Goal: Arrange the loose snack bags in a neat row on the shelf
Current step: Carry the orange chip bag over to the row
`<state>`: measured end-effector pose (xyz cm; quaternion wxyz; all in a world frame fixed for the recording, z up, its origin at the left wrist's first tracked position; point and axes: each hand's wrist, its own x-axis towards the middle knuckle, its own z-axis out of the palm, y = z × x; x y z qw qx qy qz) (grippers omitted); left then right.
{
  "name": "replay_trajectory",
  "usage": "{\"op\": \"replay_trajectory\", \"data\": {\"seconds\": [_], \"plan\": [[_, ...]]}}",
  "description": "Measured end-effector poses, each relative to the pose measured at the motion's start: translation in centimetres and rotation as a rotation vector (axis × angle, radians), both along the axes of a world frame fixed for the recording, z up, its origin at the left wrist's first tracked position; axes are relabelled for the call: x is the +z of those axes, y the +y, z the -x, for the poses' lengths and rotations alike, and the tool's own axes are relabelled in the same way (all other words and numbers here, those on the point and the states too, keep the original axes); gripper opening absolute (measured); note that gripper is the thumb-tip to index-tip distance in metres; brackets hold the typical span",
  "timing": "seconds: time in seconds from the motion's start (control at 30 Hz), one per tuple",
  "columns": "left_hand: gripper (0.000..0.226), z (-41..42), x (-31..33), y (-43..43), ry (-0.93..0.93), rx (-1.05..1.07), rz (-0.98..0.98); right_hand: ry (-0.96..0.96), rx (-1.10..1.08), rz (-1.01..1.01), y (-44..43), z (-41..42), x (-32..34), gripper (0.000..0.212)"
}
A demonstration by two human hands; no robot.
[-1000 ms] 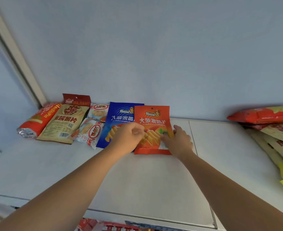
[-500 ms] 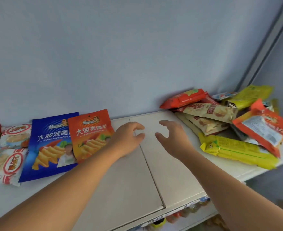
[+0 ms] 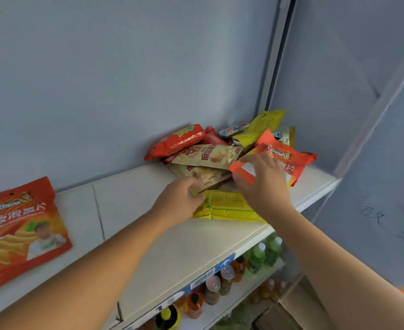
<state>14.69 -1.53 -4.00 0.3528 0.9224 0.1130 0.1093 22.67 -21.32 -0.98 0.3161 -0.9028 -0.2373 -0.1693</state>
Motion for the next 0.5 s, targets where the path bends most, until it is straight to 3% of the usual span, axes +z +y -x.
{"op": "replay_trajectory", "data": {"seconds": [0.13, 0.3, 0.4, 0.5], "plan": [[0.039, -2.7, 0.7, -3.6, -0.108, 0.026, 0.025, 0.249, -0.240, -0.439, -5.2, -4.8, -0.9, 0.045], [0.051, -5.6, 2.0, -8.1, -0.109, 0.007, 0.029, 0.625, -0.339, -0.572, -8.5, -6.7, -3.3, 0.070], [0.045, -6.6, 2.3, -9.7, -0.040, -0.032, 0.037, 0.933, -0.273, -0.694, -8.9, -7.5, -3.8, 0.063], [0.034, -7.3, 2.4, -9.8, 0.002, -0.048, 0.034, 1.059, -0.226, -0.812, -8.9, -8.2, -3.5, 0.048]]}}
